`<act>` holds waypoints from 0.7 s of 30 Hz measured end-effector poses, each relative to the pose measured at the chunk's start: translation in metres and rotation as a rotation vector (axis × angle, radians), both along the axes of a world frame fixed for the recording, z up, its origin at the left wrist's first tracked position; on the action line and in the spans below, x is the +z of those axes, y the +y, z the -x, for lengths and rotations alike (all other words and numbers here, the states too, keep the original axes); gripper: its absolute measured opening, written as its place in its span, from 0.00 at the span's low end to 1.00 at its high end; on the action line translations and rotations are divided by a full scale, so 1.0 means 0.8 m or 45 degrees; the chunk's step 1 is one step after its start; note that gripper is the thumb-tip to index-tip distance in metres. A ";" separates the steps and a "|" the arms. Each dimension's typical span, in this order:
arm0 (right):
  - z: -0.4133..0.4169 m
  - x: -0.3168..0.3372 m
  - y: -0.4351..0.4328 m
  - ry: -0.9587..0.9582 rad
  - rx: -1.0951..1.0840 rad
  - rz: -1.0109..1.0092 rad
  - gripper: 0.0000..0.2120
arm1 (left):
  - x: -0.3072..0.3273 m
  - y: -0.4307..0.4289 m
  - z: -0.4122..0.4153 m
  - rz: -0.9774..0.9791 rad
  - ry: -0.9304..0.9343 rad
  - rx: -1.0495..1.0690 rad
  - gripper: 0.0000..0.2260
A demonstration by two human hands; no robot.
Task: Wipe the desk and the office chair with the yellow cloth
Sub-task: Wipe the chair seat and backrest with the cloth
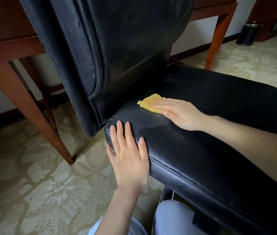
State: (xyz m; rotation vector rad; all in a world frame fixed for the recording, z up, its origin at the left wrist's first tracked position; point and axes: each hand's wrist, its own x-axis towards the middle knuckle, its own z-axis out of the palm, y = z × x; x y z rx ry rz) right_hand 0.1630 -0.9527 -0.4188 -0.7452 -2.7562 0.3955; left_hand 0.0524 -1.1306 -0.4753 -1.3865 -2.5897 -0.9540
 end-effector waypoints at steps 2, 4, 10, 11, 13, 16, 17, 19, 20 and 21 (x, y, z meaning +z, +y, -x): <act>-0.014 0.005 -0.021 0.003 0.091 0.007 0.19 | 0.000 0.000 0.000 0.003 0.003 0.007 0.31; -0.028 0.007 -0.040 -0.002 0.173 0.023 0.19 | 0.000 0.000 0.001 0.007 0.006 0.012 0.31; -0.083 0.009 -0.072 -0.063 0.374 -0.052 0.18 | 0.003 -0.002 -0.001 -0.007 -0.014 0.008 0.32; -0.093 0.009 -0.071 -0.076 0.401 -0.089 0.18 | 0.004 -0.002 -0.001 -0.001 -0.019 0.004 0.32; -0.108 0.010 -0.064 -0.106 0.446 -0.133 0.17 | 0.007 -0.003 -0.001 0.041 -0.028 -0.005 0.31; -0.120 0.013 -0.037 -0.127 0.423 -0.122 0.17 | 0.017 -0.005 0.003 0.159 0.069 -0.003 0.29; -0.120 0.014 -0.024 -0.122 0.384 -0.123 0.17 | 0.022 -0.007 0.007 0.207 0.146 -0.001 0.30; -0.119 0.013 0.002 -0.095 0.255 -0.094 0.17 | 0.035 -0.008 0.021 0.241 0.311 -0.034 0.28; -0.116 0.012 0.015 -0.073 0.169 -0.050 0.18 | 0.040 -0.006 0.030 0.206 0.373 -0.062 0.25; -0.113 0.011 0.028 -0.050 0.081 -0.004 0.19 | 0.044 -0.002 0.041 0.144 0.407 -0.082 0.22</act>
